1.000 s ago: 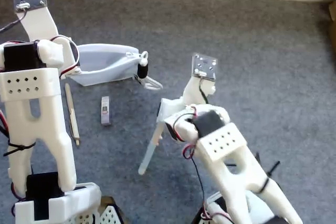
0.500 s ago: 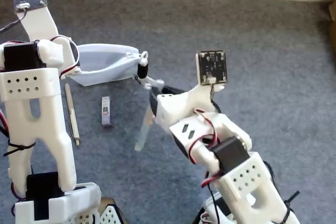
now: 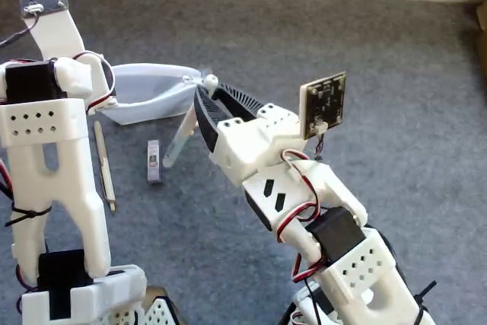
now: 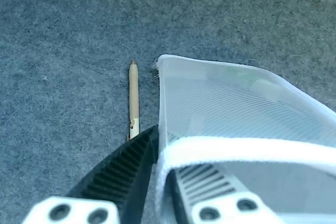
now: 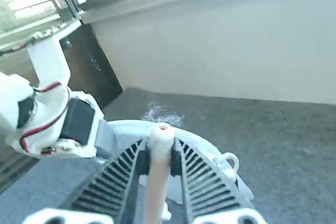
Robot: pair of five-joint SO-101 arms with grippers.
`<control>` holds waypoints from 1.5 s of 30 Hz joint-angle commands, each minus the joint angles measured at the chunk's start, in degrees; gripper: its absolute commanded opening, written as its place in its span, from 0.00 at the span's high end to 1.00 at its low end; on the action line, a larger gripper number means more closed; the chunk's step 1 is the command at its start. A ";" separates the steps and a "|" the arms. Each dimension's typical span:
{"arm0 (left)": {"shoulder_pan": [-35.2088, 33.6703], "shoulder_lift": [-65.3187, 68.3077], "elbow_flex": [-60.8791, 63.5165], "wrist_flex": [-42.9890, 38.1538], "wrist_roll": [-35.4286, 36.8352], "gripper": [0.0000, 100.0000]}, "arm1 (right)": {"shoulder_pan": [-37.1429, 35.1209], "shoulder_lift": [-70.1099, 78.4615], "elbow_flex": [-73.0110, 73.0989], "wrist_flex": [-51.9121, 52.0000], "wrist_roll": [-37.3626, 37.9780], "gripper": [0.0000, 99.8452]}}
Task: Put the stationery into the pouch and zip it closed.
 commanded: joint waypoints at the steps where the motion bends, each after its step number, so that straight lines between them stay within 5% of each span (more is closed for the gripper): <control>1: 0.04 -0.48 0.13 -0.70 0.62 0.99 | -0.66 -1.98 -2.07 -6.02 0.70 0.99; 21: 0.04 -0.13 0.13 -0.70 0.62 0.99 | -0.31 -1.01 -1.80 -28.00 0.79 0.99; 28: 0.04 -0.13 0.22 -0.70 0.62 0.99 | -0.22 5.67 -1.54 -36.44 8.44 0.99; 45: 0.04 -0.13 0.22 -0.70 0.62 0.99 | -0.66 6.37 8.66 -36.53 14.51 0.99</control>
